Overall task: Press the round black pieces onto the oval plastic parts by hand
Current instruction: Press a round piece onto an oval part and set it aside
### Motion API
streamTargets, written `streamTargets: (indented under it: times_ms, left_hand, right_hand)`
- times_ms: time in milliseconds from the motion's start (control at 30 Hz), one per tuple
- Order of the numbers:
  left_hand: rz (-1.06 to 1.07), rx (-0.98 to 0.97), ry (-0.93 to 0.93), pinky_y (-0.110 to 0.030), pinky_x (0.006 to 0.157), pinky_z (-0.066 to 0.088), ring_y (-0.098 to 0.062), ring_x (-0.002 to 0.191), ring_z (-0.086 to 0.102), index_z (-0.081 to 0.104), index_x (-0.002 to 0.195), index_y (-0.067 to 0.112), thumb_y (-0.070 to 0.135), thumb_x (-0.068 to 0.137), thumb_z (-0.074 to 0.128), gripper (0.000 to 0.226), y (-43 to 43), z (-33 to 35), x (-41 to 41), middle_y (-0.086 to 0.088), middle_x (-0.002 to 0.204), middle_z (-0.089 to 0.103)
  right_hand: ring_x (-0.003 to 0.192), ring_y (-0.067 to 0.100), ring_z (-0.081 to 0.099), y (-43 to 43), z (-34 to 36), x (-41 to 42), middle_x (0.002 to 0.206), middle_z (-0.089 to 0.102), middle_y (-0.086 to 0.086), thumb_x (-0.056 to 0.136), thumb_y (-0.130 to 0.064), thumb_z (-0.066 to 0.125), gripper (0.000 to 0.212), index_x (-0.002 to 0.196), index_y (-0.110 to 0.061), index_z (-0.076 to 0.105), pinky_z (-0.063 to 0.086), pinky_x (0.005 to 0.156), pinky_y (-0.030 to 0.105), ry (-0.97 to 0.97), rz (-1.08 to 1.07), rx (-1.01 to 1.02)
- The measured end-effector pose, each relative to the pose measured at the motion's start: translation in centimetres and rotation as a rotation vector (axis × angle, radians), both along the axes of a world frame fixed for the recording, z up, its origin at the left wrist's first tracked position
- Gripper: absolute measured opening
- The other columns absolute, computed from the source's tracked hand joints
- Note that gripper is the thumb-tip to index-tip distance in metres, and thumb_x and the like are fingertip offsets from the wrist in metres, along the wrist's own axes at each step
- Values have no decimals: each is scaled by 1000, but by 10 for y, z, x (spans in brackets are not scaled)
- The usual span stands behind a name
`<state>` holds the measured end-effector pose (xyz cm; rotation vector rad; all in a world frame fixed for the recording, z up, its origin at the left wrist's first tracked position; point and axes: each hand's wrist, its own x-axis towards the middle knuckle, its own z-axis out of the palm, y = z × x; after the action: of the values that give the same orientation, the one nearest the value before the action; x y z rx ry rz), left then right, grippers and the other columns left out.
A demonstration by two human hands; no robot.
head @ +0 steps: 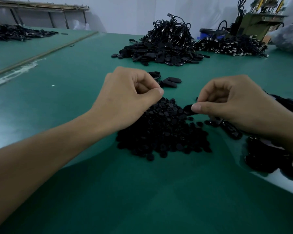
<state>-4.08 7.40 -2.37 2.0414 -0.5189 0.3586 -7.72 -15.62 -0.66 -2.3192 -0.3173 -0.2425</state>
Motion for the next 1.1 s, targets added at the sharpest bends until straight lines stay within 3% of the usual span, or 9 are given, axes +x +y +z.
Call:
streamTargets:
  times_ms: [100, 200, 267, 467, 567, 667, 800, 1100]
  left_hand:
    - [-43, -47, 10, -9, 49, 39, 2, 45, 51, 74, 76, 22, 30, 90, 73, 16, -2, 2, -4, 9, 62, 72]
    - [-112, -70, 52, -15, 50, 42, -3, 47, 52, 75, 78, 21, 34, 93, 69, 21, -5, 4, -8, 6, 62, 72]
    - [-173, -111, 99, -12, 49, 43, -2, 47, 55, 76, 80, 20, 31, 93, 70, 18, -7, 5, -10, 4, 63, 73]
    - [-248, -193, 148, -15, 52, 50, -1, 55, 62, 75, 85, 17, 13, 89, 74, 5, -7, 4, -8, 5, 62, 71]
    - [-249, -222, 154, -15, 56, 52, -2, 57, 63, 75, 86, 18, 8, 89, 73, 10, -6, 3, -7, 6, 62, 70]
    - [-248, -232, 156, -16, 60, 54, -4, 61, 66, 75, 86, 20, 2, 89, 71, 19, -6, 2, -7, 3, 65, 72]
    - [-235, -259, 157, -16, 61, 54, -9, 67, 68, 75, 88, 21, -3, 89, 67, 25, -6, 2, -7, -1, 71, 74]
    - [-255, -354, 187, -20, 64, 56, -13, 69, 72, 75, 85, 15, -6, 82, 64, 24, -6, 5, -8, -5, 75, 76]
  right_hand:
    - [61, 12, 68, 8, 2, -3, 74, 74, 4, 63, -35, 81, 29, 78, -13, 69, 57, 63, 19, -83, 66, 221]
    - [77, 24, 74, 20, 0, -7, 86, 75, 12, 58, -24, 82, 25, 76, -12, 69, 61, 77, 26, -132, 127, 364]
    - [77, 18, 74, 27, -2, -9, 90, 74, 11, 57, -17, 82, 24, 75, -10, 68, 61, 75, 24, -146, 146, 413]
    - [79, 11, 74, 30, -3, -10, 92, 76, 5, 59, -13, 81, 23, 79, -12, 70, 57, 74, 18, -148, 145, 441]
    - [78, 10, 74, 28, -4, -9, 91, 77, 4, 67, -14, 80, 21, 86, -17, 71, 56, 71, 15, -119, 123, 407]
    - [77, 10, 74, 26, -4, -7, 90, 76, 4, 76, 1, 79, 23, 86, -19, 70, 57, 73, 17, -117, 102, 399]
    - [76, 15, 74, 26, -3, -7, 88, 76, 6, 77, 9, 76, 27, 84, -16, 70, 58, 70, 19, -114, 83, 460]
    - [77, 13, 75, 28, -1, -9, 86, 77, 4, 75, 9, 77, 28, 82, -16, 69, 59, 74, 20, -136, 77, 460]
